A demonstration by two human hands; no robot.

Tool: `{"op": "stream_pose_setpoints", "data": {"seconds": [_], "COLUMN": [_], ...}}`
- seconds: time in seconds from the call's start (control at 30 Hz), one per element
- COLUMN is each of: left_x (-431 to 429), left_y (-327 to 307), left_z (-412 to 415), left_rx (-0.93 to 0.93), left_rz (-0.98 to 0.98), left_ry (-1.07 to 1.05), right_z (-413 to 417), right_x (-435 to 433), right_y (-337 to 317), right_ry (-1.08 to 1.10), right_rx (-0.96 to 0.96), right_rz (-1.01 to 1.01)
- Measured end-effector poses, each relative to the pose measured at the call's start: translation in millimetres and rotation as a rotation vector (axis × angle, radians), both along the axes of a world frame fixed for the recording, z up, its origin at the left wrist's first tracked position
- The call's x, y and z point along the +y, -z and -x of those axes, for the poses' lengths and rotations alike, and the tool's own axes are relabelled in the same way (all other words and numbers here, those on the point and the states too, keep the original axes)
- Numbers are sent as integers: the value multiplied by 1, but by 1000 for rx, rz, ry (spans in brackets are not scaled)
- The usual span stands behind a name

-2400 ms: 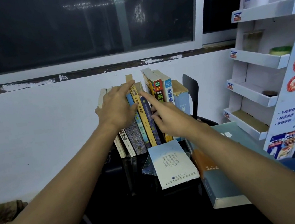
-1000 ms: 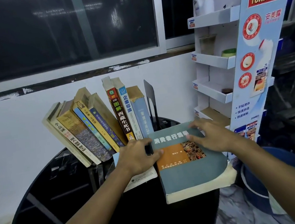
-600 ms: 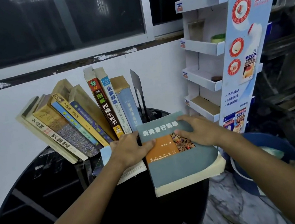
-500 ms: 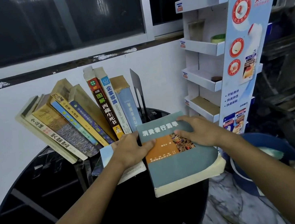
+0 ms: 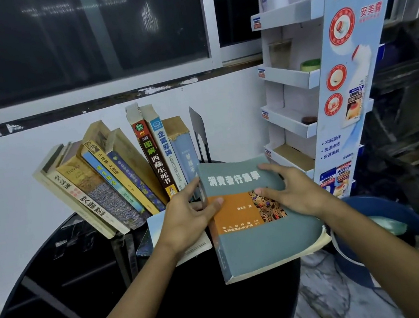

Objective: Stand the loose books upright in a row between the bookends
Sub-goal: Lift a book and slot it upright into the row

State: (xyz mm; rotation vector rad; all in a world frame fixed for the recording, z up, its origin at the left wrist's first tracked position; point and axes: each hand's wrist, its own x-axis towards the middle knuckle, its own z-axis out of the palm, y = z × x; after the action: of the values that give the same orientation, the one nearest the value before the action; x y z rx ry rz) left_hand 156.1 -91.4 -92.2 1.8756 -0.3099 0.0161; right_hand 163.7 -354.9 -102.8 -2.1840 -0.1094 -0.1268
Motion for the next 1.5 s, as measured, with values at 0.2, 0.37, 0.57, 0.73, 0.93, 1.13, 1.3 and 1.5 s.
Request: {"op": "stream_pose_setpoints", "data": {"seconds": [0.2, 0.37, 0.57, 0.73, 0.93, 1.13, 1.3, 1.5], "left_x": [9, 16, 19, 13, 1, -11, -18, -39], "left_y": [-22, -36, -41, -38, -38, -36, -25, -15], "left_z": [8, 11, 25, 33, 40, 53, 60, 62], "left_rx": [-45, -196, -268, -232, -227, -282, -211, -340], "left_rz": [243, 313, 361, 346, 234, 134, 98, -28], "left_ry": [-45, -36, 17, 25, 93, 97, 172, 23], "right_z": [-1, -3, -1, 1, 11, 32, 60, 87], "right_x": [8, 23, 28, 18, 7, 16, 19, 24], "right_y": [-21, -43, -57, -66, -73, -82, -86, -91], "right_ry": [-10, -52, -129, -205, -293, -237, -282, -261], "right_rx": [-209, -363, -386, -316, -288, -315, -371, -353], "right_rz": [-109, -180, -177, -56, -15, 116, -29, -76]}}
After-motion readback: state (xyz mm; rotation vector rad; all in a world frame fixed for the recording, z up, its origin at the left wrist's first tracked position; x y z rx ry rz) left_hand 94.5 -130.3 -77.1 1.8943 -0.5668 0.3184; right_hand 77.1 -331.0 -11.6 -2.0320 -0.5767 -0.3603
